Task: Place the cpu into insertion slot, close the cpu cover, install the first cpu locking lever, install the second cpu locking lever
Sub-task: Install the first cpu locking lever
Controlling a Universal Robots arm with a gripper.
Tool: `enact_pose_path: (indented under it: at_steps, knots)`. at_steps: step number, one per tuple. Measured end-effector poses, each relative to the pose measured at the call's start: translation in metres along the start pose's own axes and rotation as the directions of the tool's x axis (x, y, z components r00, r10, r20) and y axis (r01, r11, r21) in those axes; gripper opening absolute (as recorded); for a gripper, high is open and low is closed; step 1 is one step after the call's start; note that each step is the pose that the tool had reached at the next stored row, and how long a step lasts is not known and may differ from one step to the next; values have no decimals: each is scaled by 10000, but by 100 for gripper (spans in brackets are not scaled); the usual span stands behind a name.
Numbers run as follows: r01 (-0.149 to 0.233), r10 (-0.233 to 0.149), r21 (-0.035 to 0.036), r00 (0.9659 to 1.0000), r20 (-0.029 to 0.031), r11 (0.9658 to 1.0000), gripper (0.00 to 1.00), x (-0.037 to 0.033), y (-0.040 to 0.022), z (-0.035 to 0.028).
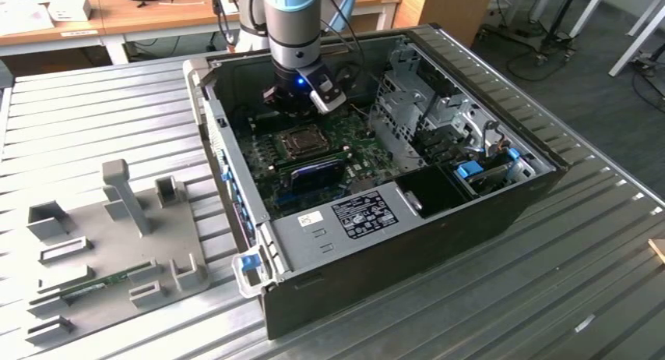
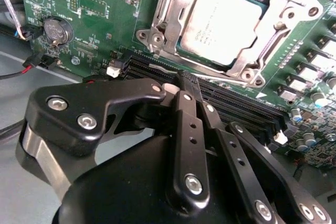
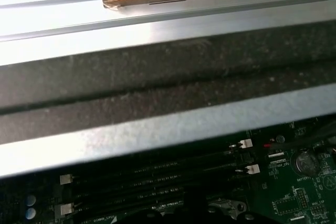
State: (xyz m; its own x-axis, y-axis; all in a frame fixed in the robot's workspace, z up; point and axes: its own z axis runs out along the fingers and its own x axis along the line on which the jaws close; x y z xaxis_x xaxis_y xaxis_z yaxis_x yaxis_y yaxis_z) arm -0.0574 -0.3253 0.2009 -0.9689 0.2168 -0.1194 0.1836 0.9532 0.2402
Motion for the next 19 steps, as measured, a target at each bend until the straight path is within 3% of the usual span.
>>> enact_pose_path:
  at_steps: [8,19]
  knots:
    - [-75,75,8,10000,19,10000,10,3,12,6]
    - [-773,771,88,9968,196,9970,10,-1,5,41]
